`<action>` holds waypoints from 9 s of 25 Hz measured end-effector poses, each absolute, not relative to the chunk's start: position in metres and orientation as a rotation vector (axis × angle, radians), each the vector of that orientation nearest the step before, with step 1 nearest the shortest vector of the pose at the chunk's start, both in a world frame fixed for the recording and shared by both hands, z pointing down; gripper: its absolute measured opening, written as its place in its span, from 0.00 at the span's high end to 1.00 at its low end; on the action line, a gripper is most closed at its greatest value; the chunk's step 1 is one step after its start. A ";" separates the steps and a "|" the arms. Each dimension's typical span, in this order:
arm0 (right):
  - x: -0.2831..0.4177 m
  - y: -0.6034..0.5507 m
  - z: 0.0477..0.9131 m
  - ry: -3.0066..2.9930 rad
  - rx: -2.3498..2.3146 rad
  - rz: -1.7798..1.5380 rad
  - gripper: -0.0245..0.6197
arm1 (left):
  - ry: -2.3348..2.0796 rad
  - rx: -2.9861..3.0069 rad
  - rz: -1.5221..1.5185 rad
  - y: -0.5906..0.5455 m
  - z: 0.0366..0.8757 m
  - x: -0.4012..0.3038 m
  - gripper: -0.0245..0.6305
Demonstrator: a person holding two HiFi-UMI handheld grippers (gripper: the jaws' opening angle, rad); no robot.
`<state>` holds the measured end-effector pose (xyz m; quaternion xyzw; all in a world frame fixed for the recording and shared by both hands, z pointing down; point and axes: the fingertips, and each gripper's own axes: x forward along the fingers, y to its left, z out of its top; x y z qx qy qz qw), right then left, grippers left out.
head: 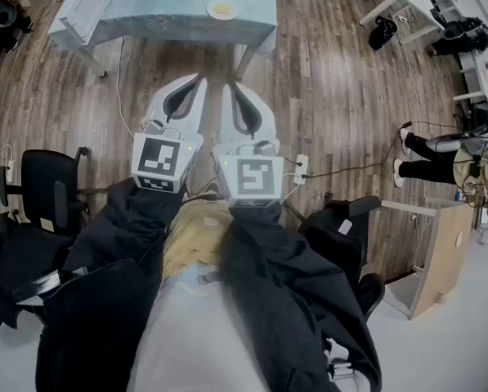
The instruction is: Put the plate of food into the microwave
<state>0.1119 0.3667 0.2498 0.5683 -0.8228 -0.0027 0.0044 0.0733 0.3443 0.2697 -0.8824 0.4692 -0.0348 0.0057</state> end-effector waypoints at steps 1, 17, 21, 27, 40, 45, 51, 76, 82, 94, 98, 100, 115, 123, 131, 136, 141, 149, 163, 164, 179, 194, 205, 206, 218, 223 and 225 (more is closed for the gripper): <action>0.112 0.366 0.248 -2.580 1.781 -0.015 0.97 | 1.469 -2.762 -0.110 0.344 0.270 0.074 0.98; 0.117 0.369 0.266 -2.608 1.718 0.045 0.97 | 1.554 -2.789 -0.117 0.350 0.279 0.078 0.97; 0.123 0.374 0.277 -2.603 1.677 0.069 0.97 | 1.531 -2.817 -0.114 0.357 0.287 0.091 0.97; 0.136 0.387 0.288 -2.619 1.638 0.077 0.97 | 1.542 -2.812 -0.105 0.368 0.293 0.107 0.97; 0.116 0.382 0.309 -2.674 1.559 0.124 0.97 | 1.658 -2.792 -0.138 0.360 0.317 0.082 0.97; 0.114 0.356 0.307 -2.658 1.584 0.061 0.97 | 1.630 -2.842 -0.108 0.326 0.322 0.082 0.97; 0.119 0.305 0.304 -2.618 1.661 0.091 0.97 | 1.579 -2.861 -0.106 0.278 0.320 0.081 0.97; 0.020 0.106 0.346 -2.520 1.622 0.232 0.96 | 1.550 -3.016 -0.151 0.081 0.355 -0.018 0.97; 0.021 0.088 0.358 -2.473 1.631 0.267 0.96 | 1.517 -3.069 -0.170 0.060 0.365 -0.015 0.97; 0.027 0.024 0.385 -2.507 1.561 0.371 0.96 | 1.611 -3.029 -0.244 -0.001 0.383 -0.019 0.97; 0.018 -0.016 0.382 -2.567 1.509 0.373 0.96 | 1.677 -2.970 -0.247 -0.043 0.380 -0.027 0.97; 0.021 -0.034 0.377 -2.587 1.498 0.359 0.96 | 1.697 -2.958 -0.246 -0.061 0.378 -0.024 0.97; 0.065 -0.122 0.432 -2.538 1.368 0.556 0.96 | 1.778 -3.041 -0.470 -0.141 0.449 0.024 0.97; 0.088 -0.130 0.483 -2.459 1.264 0.669 0.96 | 1.764 -3.103 -0.648 -0.147 0.501 0.048 0.97; 0.098 -0.143 0.542 -2.306 1.334 0.819 0.96 | 1.754 -3.190 -0.807 -0.151 0.557 0.036 0.97; 0.105 -0.141 0.582 -2.202 1.383 0.919 0.96 | 1.682 -3.254 -0.903 -0.148 0.591 0.035 0.97; 0.121 -0.125 0.615 -2.089 1.450 1.126 0.96 | 1.617 -3.298 -1.030 -0.133 0.611 0.039 0.97; 0.137 -0.107 0.659 -1.943 1.491 1.324 0.89 | 1.595 -3.323 -1.244 -0.119 0.640 0.032 0.97; 0.151 -0.101 0.703 -1.803 1.610 1.729 0.80 | 1.628 -3.300 -1.361 -0.110 0.652 0.026 0.97; 0.152 -0.102 0.706 -1.796 1.616 1.752 0.80 | 1.631 -3.297 -1.366 -0.111 0.653 0.027 0.97; 0.151 -0.117 0.718 -1.805 1.632 2.048 0.80 | 1.669 -3.270 -1.414 -0.106 0.658 0.021 0.97; 0.146 -0.117 0.699 -1.970 1.621 2.458 0.95 | 1.738 -3.269 -1.389 -0.095 0.659 0.007 0.97; 0.092 -0.124 0.675 -2.174 1.264 2.398 0.94 | 1.921 -3.239 -1.287 -0.097 0.655 -0.029 0.97; 0.086 -0.125 0.674 -2.184 1.225 2.390 0.94 | 1.947 -3.232 -1.278 -0.098 0.656 -0.032 0.97; 0.002 -0.140 0.653 -2.260 0.905 2.308 0.94 | 2.245 -3.127 -1.158 -0.099 0.648 -0.093 0.97; -0.063 -0.157 0.651 -2.249 0.845 2.295 0.94 | 2.330 -3.102 -1.102 -0.104 0.649 -0.146 0.97; -0.087 -0.167 0.647 -2.250 0.824 2.303 0.94 | 2.361 -3.091 -1.085 -0.111 0.648 -0.164 0.97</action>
